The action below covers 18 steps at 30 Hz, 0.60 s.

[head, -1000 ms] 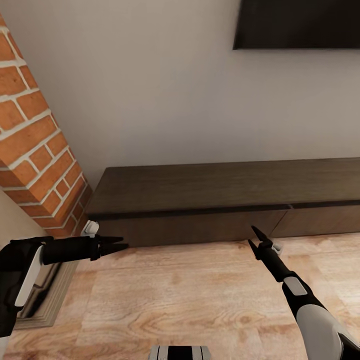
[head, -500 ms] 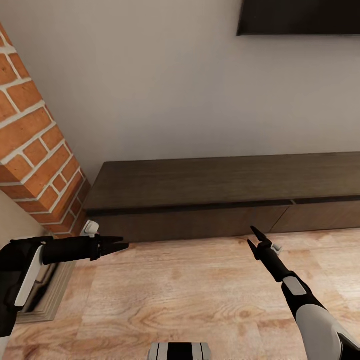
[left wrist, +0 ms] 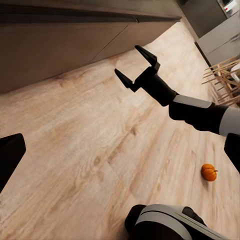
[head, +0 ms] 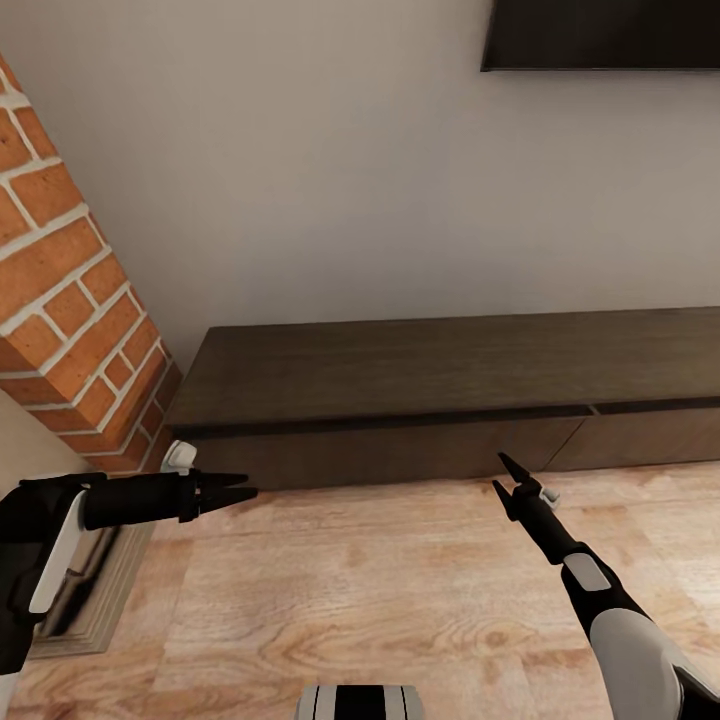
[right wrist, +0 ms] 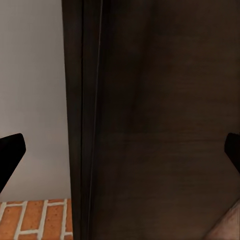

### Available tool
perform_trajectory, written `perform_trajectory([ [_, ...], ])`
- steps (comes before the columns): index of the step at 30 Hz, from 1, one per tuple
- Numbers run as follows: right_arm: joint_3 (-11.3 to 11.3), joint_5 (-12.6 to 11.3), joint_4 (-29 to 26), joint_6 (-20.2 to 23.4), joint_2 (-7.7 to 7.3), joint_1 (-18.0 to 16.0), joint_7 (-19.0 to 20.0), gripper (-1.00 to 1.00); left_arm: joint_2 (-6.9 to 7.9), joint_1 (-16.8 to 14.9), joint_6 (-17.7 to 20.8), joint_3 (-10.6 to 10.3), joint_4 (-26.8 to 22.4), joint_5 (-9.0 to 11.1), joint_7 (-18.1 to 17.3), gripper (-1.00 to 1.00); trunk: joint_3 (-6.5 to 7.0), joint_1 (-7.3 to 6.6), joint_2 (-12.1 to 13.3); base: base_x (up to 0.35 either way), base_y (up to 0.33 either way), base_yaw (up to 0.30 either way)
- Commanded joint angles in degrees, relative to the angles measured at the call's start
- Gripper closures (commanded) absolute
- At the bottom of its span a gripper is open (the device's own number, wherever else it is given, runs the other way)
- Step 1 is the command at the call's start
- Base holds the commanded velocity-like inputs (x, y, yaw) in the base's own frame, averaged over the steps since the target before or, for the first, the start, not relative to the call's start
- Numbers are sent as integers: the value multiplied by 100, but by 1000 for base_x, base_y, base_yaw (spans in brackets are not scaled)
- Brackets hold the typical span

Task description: Place each of the two pumpkins and all three candles from the living room inside a cabinet in the living room (use any cabinet), then make sure every cabinet is closed, and position the cauldron so it is next to a table in the living room.

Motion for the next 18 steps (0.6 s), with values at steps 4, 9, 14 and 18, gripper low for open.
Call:
perform_trajectory([
  [4,-7,-23,8,46,6,-4,2,-100,1,-3,43,-1,1,12,-30,-100,-4,0,-2,76,106,0],
  [9,-2,-22,9,46,9,-4,-6,-100,1,-2,43,-1,1,12,-36,-100,-4,0,-2,23,31,0],
  [14,5,-22,10,46,16,-4,-17,-100,1,-5,43,1,1,12,-37,-100,-4,0,-2,73,62,0],
  [18,-2,-22,11,47,6,-4,-19,-100,1,-4,43,1,1,12,-37,-100,-4,0,-2,34,27,0],
])
